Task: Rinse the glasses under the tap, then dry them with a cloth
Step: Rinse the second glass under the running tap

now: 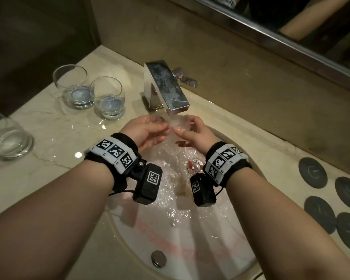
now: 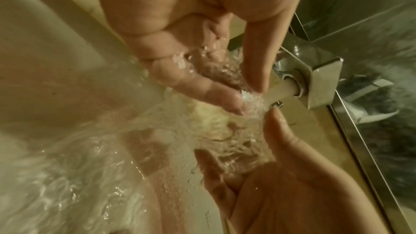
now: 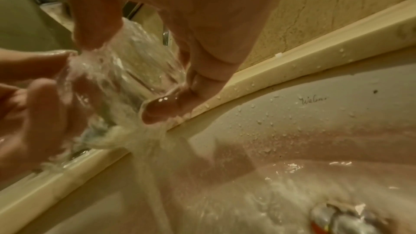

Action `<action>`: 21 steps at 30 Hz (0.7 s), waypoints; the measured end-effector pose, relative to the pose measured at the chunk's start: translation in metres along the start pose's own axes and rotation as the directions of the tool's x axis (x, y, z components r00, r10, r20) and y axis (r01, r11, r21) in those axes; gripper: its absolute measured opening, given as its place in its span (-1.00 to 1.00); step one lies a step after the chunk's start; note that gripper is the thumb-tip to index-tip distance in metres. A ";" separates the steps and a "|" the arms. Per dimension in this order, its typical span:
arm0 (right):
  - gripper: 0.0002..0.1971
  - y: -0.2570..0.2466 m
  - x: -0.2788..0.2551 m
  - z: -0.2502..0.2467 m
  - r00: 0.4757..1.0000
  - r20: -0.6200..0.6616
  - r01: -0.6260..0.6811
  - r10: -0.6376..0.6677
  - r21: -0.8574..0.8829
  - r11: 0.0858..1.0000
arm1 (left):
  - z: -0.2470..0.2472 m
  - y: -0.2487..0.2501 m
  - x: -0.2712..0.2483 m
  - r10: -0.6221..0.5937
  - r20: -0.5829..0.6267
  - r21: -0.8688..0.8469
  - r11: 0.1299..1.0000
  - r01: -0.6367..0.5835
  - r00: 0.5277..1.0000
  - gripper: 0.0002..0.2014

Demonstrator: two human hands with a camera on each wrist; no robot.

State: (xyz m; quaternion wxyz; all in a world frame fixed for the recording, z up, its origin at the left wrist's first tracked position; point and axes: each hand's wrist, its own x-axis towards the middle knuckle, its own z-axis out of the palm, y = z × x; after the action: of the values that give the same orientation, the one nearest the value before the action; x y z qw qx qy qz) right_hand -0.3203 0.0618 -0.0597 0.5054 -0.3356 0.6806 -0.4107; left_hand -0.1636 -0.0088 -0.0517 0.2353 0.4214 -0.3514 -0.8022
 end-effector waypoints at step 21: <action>-0.31 -0.004 -0.009 -0.004 0.995 0.070 0.081 -0.067 -0.223 0.971 | 0.001 -0.008 0.000 -0.020 0.019 0.065 0.998 0.019 1.000 -0.77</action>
State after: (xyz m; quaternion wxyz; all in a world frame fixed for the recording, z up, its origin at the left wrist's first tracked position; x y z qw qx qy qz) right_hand -0.3212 0.0691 -0.0518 0.4689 -0.4287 0.6939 -0.3388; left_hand -0.1647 -0.0037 -0.0573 0.2101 0.4242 -0.3754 -0.7969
